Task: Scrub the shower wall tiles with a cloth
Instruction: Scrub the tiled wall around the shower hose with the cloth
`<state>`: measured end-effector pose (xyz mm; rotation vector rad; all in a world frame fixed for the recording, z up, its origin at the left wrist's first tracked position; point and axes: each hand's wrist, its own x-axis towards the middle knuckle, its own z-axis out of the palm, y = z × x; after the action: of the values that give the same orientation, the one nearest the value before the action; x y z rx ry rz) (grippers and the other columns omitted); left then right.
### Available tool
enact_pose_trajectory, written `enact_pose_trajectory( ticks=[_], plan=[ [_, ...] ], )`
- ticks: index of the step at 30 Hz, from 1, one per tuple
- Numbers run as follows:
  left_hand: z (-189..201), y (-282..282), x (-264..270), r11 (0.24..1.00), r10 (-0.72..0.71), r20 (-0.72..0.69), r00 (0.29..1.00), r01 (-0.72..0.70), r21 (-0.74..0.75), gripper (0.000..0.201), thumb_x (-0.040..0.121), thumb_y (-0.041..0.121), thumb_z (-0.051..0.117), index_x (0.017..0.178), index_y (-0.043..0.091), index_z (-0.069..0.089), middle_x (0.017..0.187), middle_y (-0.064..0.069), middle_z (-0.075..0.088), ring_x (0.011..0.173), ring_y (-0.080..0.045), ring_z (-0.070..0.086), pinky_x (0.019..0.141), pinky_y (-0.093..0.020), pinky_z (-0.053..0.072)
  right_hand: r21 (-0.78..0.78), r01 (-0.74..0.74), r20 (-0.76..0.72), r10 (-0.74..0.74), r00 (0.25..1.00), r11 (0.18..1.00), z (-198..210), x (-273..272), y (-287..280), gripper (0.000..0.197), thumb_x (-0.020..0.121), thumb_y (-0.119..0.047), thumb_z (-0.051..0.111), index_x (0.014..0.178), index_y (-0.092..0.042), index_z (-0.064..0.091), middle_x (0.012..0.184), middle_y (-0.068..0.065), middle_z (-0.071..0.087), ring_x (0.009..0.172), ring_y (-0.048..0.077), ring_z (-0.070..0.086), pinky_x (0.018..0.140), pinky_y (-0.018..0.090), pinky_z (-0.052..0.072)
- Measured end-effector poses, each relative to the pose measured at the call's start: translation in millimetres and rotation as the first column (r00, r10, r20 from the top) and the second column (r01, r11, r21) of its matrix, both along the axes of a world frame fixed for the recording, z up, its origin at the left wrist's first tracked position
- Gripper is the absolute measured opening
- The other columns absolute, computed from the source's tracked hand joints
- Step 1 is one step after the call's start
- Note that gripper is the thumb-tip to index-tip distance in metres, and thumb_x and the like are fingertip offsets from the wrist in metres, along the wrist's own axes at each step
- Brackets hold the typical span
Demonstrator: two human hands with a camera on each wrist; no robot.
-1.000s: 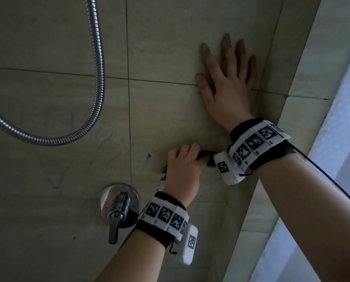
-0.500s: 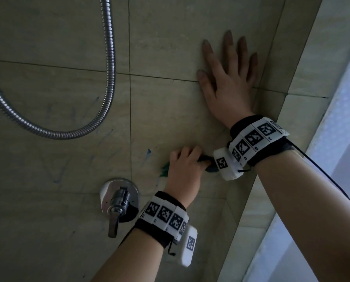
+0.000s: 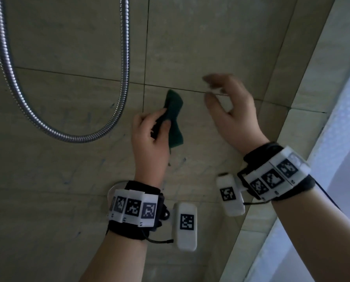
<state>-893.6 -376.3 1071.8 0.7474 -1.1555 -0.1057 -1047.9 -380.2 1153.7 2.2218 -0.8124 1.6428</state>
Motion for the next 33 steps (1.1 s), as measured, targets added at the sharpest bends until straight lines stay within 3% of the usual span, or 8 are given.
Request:
enact_pose_trajectory(
  ticks=[2,6,10,17,24,26,30,33],
  plan=[
    [8.0,5.0,-1.5,0.986,-0.148,-0.133,0.980,0.157,0.058,0.019,0.091,0.008,0.062,0.107,0.019,0.064,0.108,-0.011,0.059,0.087,-0.001,0.058,0.078,-0.014,0.048,-0.028,-0.065,-0.074,0.062,0.995,0.998,-10.0,6.7,13.1,0.026,0.090,-0.006,0.059,0.115,-0.002,0.061,0.108,0.002,0.062,0.096,0.009,0.058,0.086,0.013,0.042],
    [17.5,11.7,-4.0,0.914,-0.369,-0.251,0.895,0.398,0.075,0.017,0.090,0.009,0.065,0.099,0.023,0.065,0.100,-0.008,0.067,0.092,-0.017,0.065,0.079,-0.032,0.056,0.019,-0.049,-0.183,0.052,0.982,0.999,-29.6,13.0,22.0,0.034,0.091,-0.008,0.062,0.124,-0.001,0.058,0.111,0.006,0.063,0.095,0.012,0.061,0.084,0.020,0.049],
    [18.9,12.9,-1.5,0.783,-0.557,-0.306,0.772,0.611,0.117,0.015,0.089,0.008,0.065,0.098,0.020,0.069,0.098,-0.008,0.071,0.094,-0.024,0.068,0.077,-0.032,0.056,0.193,-0.047,-0.055,0.059,0.997,0.980,-38.8,17.8,25.8,0.040,0.091,-0.005,0.060,0.130,-0.006,0.055,0.110,0.004,0.064,0.094,0.011,0.064,0.083,0.021,0.053],
    [10.5,9.3,8.2,0.652,-0.710,-0.190,0.678,0.735,0.188,0.028,0.094,-0.002,0.052,0.107,0.019,0.066,0.105,-0.002,0.070,0.098,-0.011,0.067,0.081,-0.020,0.052,0.427,-0.113,0.227,0.015,0.974,0.897,-45.4,29.2,38.8,0.035,0.087,-0.003,0.066,0.109,-0.029,0.063,0.115,-0.001,0.061,0.100,0.013,0.063,0.077,0.022,0.054],
    [-3.1,11.2,9.0,0.622,-0.767,0.031,0.641,0.730,0.283,0.035,0.096,0.005,0.052,0.093,0.037,0.065,0.088,0.028,0.069,0.092,0.008,0.062,0.078,-0.011,0.044,0.453,-0.214,0.435,-0.005,0.900,0.866,-67.8,26.6,45.9,0.023,0.085,0.001,0.065,0.095,-0.019,0.069,0.105,0.008,0.067,0.098,0.016,0.064,0.089,0.028,0.050],
    [0.8,8.6,7.9,0.669,-0.739,0.144,0.658,0.691,0.274,0.033,0.095,0.002,0.052,0.094,0.031,0.067,0.085,0.029,0.068,0.090,0.012,0.061,0.076,-0.007,0.044,0.462,-0.219,0.474,-0.030,0.880,0.859,-68.8,22.1,46.4,0.026,0.084,0.005,0.065,0.092,-0.020,0.070,0.101,0.005,0.068,0.094,0.014,0.065,0.088,0.030,0.050],
    [1.6,-6.8,0.2,0.834,-0.550,0.277,0.788,0.502,0.230,0.022,0.094,0.013,0.058,0.113,0.017,0.069,0.119,0.009,0.062,0.116,-0.002,0.051,0.098,-0.011,0.037,0.387,-0.073,0.466,-0.127,0.875,0.919,-64.0,12.2,43.7,0.033,0.083,0.007,0.066,0.089,-0.025,0.070,0.101,0.004,0.066,0.095,0.013,0.063,0.086,0.025,0.050],
    [11.9,-14.8,-1.6,0.979,-0.185,0.302,0.935,0.201,-0.023,0.021,0.089,0.013,0.063,0.109,0.011,0.069,0.123,-0.006,0.059,0.117,-0.011,0.049,0.100,-0.014,0.035,0.325,0.016,0.500,-0.186,0.846,0.946,-58.5,5.7,38.1,0.029,0.085,0.005,0.065,0.092,-0.024,0.069,0.102,0.004,0.061,0.089,-0.002,0.059,0.076,0.012,0.047]
  ],
)
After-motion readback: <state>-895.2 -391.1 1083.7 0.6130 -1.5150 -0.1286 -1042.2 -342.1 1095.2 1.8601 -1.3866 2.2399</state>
